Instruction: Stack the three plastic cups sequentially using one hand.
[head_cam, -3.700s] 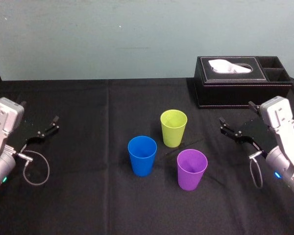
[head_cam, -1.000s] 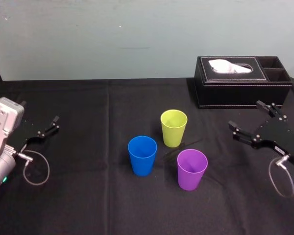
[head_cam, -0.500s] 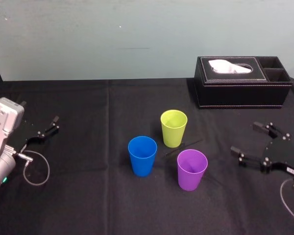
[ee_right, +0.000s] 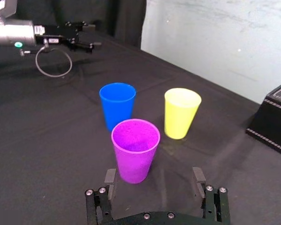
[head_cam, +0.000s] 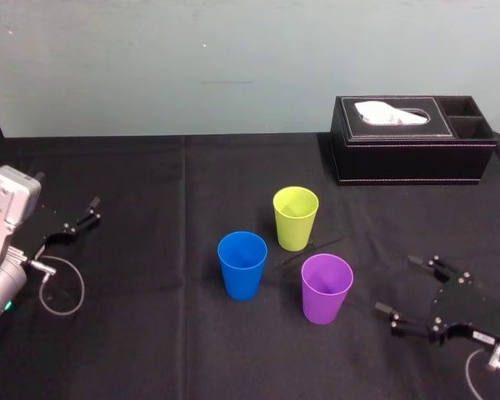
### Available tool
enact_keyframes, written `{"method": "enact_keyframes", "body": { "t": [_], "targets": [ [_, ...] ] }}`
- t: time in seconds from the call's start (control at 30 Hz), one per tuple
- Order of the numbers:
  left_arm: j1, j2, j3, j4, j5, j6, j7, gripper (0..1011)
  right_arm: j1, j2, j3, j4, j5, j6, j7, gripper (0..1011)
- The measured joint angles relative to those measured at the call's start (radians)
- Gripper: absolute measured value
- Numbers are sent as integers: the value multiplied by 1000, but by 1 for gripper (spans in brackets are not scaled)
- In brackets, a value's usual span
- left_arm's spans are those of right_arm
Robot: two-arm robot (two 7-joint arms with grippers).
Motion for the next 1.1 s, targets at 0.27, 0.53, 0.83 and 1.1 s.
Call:
{"method": "enact_keyframes", "body": {
  "t": [0.27,0.53,0.83,1.1],
  "targets": [
    [0,0,0,0,0,0,0,1010,7,-37,-24,19,-48,5,5,1000],
    [0,0,0,0,0,0,0,1010,28,-77,-41,40,-79,14,14,1000],
    [0,0,0,0,0,0,0,1010,61,-119,-60,58,-97,33,35,1000],
    [0,0,0,0,0,0,0,1010,99,-155,-81,85,-99,52,42,1000]
  ]
}}
